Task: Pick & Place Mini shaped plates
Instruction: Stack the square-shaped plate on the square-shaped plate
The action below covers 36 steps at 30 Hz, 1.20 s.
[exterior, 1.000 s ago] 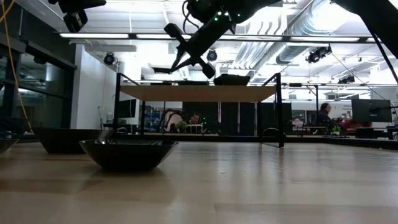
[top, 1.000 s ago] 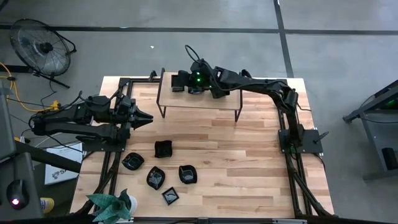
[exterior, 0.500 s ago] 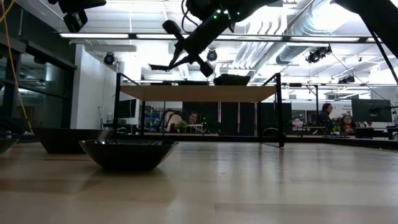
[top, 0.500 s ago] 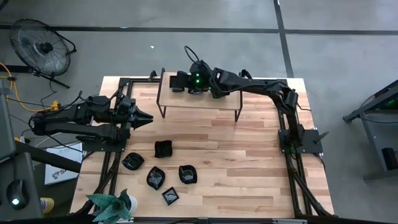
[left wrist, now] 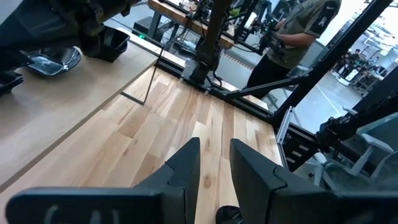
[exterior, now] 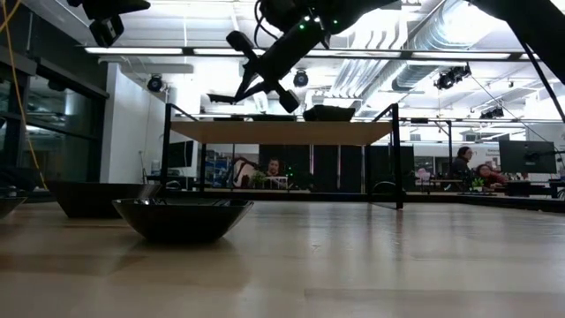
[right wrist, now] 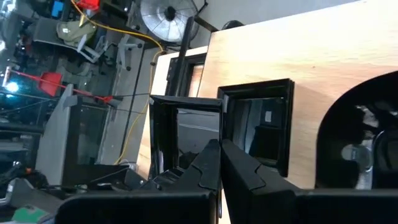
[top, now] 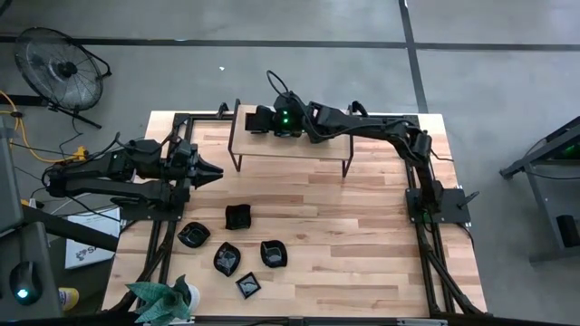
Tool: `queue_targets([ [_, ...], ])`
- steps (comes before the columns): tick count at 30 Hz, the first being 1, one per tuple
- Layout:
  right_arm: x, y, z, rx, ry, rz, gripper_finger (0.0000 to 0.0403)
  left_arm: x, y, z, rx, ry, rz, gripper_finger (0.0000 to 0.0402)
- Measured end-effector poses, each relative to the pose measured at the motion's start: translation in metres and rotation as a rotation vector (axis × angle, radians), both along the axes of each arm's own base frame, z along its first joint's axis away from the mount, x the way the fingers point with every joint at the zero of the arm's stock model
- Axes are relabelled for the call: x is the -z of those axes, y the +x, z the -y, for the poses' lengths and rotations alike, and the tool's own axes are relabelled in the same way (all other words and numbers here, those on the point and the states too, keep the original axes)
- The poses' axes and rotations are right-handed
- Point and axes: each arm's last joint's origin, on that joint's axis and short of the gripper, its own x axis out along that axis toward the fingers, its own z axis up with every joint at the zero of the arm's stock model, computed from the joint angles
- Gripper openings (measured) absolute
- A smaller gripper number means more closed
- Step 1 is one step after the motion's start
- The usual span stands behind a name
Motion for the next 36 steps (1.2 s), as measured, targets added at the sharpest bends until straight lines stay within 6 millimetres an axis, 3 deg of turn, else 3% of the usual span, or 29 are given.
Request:
queue_targets([
  [36, 0.011, 0.0, 0.002, 0.023, -0.032, -0.081, 0.0, 0.002, 0.0, 0.0, -0.001, -0.009, -0.016, 0.0085],
])
